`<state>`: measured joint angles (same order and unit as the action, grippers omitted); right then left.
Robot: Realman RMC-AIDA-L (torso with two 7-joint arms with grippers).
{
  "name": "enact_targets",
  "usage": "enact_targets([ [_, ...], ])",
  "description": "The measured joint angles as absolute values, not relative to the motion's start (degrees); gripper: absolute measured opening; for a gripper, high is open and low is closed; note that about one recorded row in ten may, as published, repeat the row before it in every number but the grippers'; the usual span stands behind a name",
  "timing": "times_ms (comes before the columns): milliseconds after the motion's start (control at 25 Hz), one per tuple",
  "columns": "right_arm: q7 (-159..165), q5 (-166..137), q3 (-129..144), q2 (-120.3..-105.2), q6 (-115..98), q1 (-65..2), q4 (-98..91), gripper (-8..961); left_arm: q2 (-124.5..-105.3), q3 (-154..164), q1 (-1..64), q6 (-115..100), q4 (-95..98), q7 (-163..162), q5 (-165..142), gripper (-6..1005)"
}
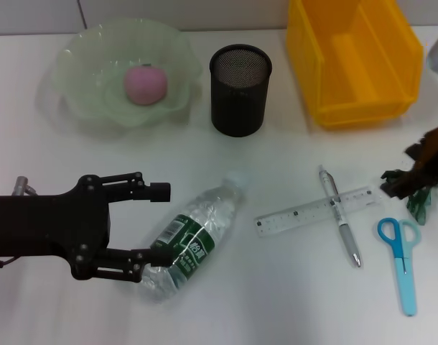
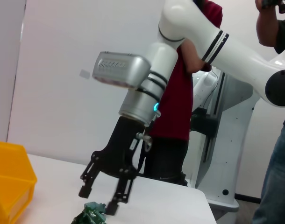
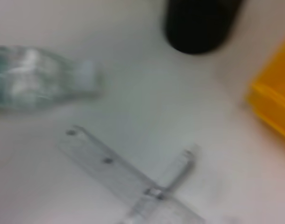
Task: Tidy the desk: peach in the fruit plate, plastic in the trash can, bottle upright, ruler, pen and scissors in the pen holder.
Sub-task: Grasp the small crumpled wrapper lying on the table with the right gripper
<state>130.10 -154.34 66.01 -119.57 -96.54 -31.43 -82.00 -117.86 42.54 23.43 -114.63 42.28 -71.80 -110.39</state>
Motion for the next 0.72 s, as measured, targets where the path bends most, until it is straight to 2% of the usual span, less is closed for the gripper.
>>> enact_targets([
  [720, 131.2, -159.9, 64.7, -119.34, -86.7, -31.3, -73.1, 839, -117.95, 42.5, 24.2, -114.5, 42.0, -72.7, -110.3, 845],
])
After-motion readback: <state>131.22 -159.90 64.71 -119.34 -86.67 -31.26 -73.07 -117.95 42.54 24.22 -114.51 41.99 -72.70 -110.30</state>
